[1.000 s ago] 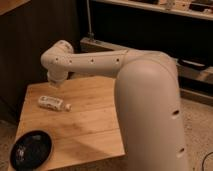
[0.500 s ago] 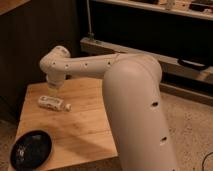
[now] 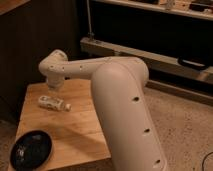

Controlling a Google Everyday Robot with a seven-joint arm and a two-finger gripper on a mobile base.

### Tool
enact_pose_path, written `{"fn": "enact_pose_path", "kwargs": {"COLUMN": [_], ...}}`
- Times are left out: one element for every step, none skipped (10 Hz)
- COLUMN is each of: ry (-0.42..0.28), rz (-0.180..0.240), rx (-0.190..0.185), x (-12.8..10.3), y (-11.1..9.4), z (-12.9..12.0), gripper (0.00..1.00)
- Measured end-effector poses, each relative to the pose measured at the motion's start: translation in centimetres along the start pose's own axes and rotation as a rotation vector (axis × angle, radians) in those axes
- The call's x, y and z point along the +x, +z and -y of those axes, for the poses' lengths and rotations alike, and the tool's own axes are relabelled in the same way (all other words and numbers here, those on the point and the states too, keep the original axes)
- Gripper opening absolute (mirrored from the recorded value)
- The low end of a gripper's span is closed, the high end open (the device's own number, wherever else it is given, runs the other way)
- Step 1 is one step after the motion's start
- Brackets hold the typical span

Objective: Place the bottle in the ceramic bowl

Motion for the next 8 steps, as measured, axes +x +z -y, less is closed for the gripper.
{"fn": "enact_pose_path", "kwargs": {"ry": [0.008,0.025,0.033,0.036,0.04,0.039,0.03,0.017], "rz": [-0.013,-0.034,-0.043,-0.056,-0.066,-0.081,-0.084,-0.085], "rx": [-0.004,-0.014,-0.025,-0.034,-0.047,-0.049,-0.05,-0.05], "x": [0.2,0.3,0.1,-0.1,-0.3,-0.2,-0.4,-0.8], "y": [0.9,2.0,2.3,2.6,2.8,3.2,3.6,4.0], "z": [0.1,0.1,-0.3,-0.8,-1.4,-1.6,-2.1,-2.5], "gripper": [0.65,0.65,0.65,0.65,0.65,0.65,0.65,0.65]}}
